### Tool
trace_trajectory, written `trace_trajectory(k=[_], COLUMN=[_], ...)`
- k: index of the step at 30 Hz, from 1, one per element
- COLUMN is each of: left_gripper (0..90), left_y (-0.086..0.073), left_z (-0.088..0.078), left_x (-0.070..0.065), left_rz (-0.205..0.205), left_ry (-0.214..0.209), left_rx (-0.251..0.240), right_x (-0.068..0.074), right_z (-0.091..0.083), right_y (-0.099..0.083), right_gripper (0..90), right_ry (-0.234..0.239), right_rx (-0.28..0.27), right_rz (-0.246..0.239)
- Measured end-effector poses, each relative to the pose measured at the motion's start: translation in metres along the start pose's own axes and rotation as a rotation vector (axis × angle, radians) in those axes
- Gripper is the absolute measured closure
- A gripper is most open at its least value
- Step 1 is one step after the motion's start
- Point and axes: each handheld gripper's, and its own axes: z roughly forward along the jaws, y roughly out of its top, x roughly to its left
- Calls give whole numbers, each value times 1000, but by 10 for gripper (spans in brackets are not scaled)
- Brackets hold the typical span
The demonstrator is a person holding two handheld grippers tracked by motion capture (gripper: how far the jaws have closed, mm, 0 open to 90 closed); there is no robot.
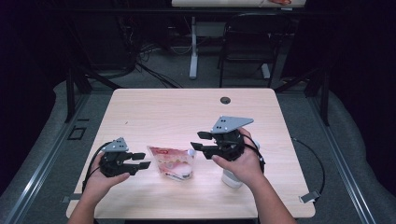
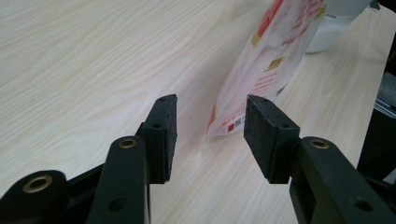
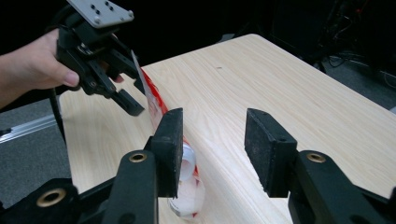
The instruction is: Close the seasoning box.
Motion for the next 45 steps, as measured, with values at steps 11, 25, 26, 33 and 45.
trace_trajectory(k=[11, 25, 26, 33, 45], left_gripper=[545, 545, 545, 541, 537], left_y=[-3, -4, -4, -6, -8], left_z=[-7, -12, -12, -16, -18], left_x=[6, 10, 10, 13, 17], left_rz=[-32, -56, -60, -81, -105], left_ry=[31, 54, 53, 71, 83], left_rx=[-22, -45, -53, -68, -79], right_x=[-5, -16, -16, -29, -44], right_z=[-13, -40, -40, -52, -67], right_y=[-18, -37, -37, -49, -60], right_gripper=[518, 488, 488, 523, 709], right_ry=[-41, -142, -142, -187, -253], right_rx=[-10, -32, -32, -43, -38], right_rz=[4, 33, 33, 93, 118])
